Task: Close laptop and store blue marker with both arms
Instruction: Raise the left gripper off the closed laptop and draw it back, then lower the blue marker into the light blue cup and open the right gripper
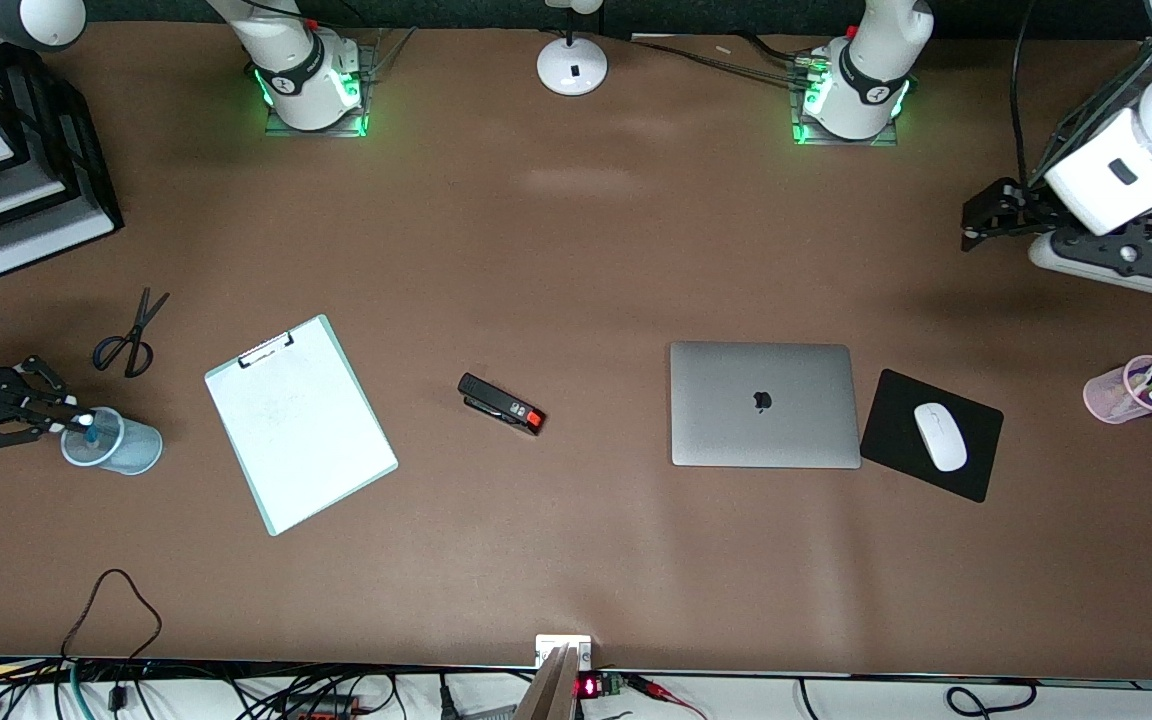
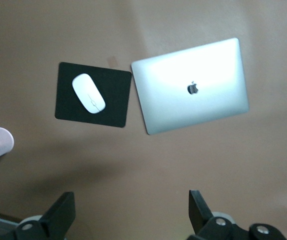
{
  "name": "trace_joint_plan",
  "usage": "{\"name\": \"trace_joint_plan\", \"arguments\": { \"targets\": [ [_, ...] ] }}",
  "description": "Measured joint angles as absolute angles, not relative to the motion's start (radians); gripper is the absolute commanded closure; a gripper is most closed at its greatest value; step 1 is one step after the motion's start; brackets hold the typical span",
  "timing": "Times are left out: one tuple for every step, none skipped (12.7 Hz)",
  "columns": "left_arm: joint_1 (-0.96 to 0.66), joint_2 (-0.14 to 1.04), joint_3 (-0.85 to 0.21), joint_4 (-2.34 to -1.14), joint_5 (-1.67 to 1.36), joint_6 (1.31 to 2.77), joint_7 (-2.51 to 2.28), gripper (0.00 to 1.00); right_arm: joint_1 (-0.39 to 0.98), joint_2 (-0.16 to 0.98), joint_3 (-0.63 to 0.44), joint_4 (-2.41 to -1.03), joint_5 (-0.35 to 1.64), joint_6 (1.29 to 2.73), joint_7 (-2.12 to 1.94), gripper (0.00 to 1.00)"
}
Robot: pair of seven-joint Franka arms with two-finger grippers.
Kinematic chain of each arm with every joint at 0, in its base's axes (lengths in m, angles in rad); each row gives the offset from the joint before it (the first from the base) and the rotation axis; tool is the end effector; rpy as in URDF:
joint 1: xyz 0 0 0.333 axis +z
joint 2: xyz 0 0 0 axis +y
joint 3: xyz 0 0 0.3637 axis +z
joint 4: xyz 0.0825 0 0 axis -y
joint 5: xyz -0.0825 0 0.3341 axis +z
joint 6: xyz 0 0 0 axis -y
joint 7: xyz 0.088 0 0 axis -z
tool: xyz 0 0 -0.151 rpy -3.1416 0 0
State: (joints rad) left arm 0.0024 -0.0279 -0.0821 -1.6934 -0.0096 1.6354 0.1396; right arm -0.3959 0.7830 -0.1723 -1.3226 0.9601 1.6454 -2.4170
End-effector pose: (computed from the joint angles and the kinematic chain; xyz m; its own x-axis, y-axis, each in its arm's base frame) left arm 0.4944 -0.0415 0.5958 0.9758 -0.2168 -0.0289 -0.2166 -0.9762 0.0114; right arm 0.6544 -0.2409 0.3028 -0.0785 0.6453 0.7599 0.9812 -0.0846 0.1733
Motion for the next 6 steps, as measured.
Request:
{"name": "trace_joint_plan", "arguments": {
  "targets": [
    [-0.011, -0.042, -0.062, -1.722, -0.01, 1.654, 0.14, 0.0, -0.396, 0.791, -0.172, -1.321, 0.96, 1.653, -2.417, 0.99],
    [-0.029, -0.05, -0.041, -1.738, -0.011, 1.664, 0.139, 0.0, -0.396, 0.8, -0.172, -1.321, 0.96, 1.663, -2.417, 0.99],
    [-0.04, -0.054, -0.028, -1.743, -0.011, 1.669, 0.137, 0.0, -0.396, 0.809, -0.172, -1.32, 0.96, 1.669, -2.418, 0.99],
    [-0.046, -0.055, -0.025, -1.746, -0.011, 1.671, 0.121, 0.0, -0.396, 0.817, -0.172, -1.32, 0.96, 1.676, -2.418, 0.99],
    [-0.049, -0.056, -0.024, -1.748, -0.011, 1.672, 0.092, 0.0, -0.396, 0.824, -0.172, -1.32, 0.961, 1.688, -2.419, 0.99],
    [-0.051, -0.056, -0.023, -1.751, -0.011, 1.676, 0.069, 0.0, -0.397, 0.828, -0.172, -1.319, 0.961, 1.699, -2.419, 0.99]
  ]
}}
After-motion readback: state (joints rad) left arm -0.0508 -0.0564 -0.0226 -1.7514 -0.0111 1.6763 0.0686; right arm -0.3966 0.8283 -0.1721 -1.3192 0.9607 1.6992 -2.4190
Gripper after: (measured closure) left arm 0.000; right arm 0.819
